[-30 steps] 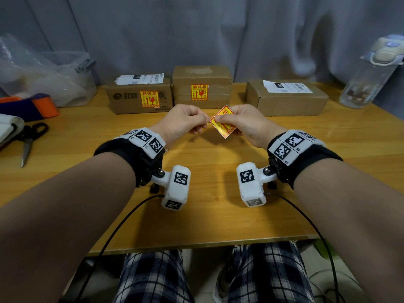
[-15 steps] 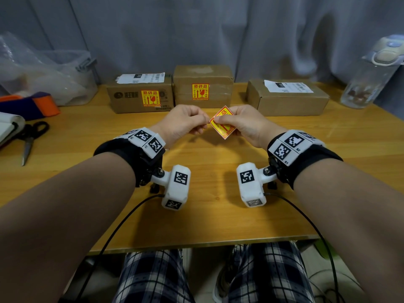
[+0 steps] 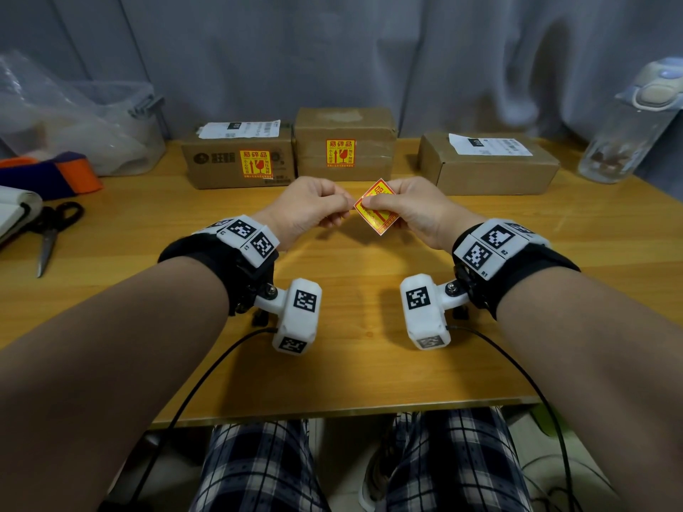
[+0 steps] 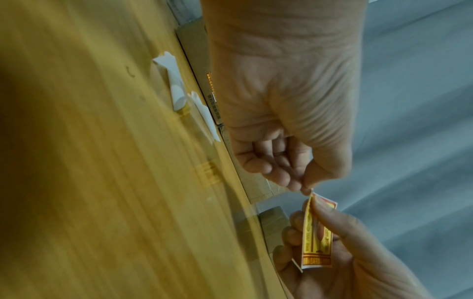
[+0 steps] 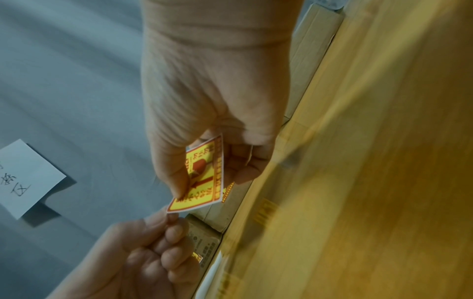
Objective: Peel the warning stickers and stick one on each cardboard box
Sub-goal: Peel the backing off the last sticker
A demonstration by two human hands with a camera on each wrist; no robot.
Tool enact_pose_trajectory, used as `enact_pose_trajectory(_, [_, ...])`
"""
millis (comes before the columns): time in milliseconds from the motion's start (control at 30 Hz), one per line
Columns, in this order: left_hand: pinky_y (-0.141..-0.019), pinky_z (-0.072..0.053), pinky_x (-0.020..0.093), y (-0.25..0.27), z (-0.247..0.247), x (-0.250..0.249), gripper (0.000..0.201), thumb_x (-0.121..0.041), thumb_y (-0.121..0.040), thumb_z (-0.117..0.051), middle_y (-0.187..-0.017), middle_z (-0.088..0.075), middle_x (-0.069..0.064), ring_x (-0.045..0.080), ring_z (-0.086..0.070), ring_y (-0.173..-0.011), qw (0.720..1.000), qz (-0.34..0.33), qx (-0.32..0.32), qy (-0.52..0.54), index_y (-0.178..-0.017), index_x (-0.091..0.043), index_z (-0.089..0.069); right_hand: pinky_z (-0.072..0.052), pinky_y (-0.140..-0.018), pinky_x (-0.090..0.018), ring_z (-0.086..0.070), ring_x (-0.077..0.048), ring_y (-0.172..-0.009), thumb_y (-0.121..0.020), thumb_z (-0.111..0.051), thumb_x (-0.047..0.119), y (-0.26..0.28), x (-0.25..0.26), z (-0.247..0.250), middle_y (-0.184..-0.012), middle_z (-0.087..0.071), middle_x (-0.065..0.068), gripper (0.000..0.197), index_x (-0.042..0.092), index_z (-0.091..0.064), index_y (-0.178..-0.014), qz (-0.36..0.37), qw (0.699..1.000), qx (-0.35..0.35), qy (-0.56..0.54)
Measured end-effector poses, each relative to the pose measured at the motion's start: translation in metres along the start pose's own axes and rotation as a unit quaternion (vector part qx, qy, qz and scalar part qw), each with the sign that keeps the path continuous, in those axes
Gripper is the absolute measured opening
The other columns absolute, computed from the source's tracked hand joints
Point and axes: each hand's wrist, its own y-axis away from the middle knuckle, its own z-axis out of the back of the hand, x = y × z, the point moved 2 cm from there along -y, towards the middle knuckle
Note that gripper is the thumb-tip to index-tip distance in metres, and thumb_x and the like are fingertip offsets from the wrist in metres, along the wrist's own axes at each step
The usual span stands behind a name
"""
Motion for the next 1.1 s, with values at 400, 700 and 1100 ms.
enact_pose_trajectory(400, [-0.052,-0.042,0.014,-0.0002,0.0003,0.002,0.009,-0.007,-0.088,-0.058,-0.068,-0.059,0.001,0.003,-0.052,-0.051,1.0,-0.005,0.005,0.002,-0.081,-0.009,-0.064,-0.041,-0.047,-0.009,-0.058,-0.001,-0.052,-0.082,-0.068,0.015,0.001,0.0005,0.0001,-0.064,-0.065,0.003,0.009,0.017,-0.066,-0.073,0.006,1.0,-0.006,0.002])
enact_pose_trajectory(700, [-0.05,-0.041,0.013,-0.0003,0.0004,0.0029,0.008,-0.007,-0.087,-0.059,-0.067,-0.058,0.001,0.003,-0.051,-0.051,1.0,-0.004,0.006,0.002,-0.081,-0.008,-0.064,-0.042,-0.05,-0.01,-0.059,-0.001,-0.053,-0.081,-0.069,0.014,-0.0007,-0.0023,0.0004,-0.061,-0.066,0.006,0.007,0.017,-0.068,-0.075,0.003,1.0,-0.009,-0.003])
enact_pose_trajectory(1100, [-0.049,-0.042,0.015,-0.0019,0.001,0.0068,0.009,-0.007,-0.086,-0.059,-0.065,-0.058,-0.001,0.005,-0.051,-0.053,1.0,0.004,0.013,0.012,-0.079,-0.009,-0.063,-0.045,-0.062,-0.021,-0.06,-0.012,-0.064,-0.081,-0.07,0.015,0.0014,-0.0013,-0.0015,-0.073,-0.066,-0.003,0.005,0.015,-0.067,-0.076,-0.01,1.0,-0.009,0.002])
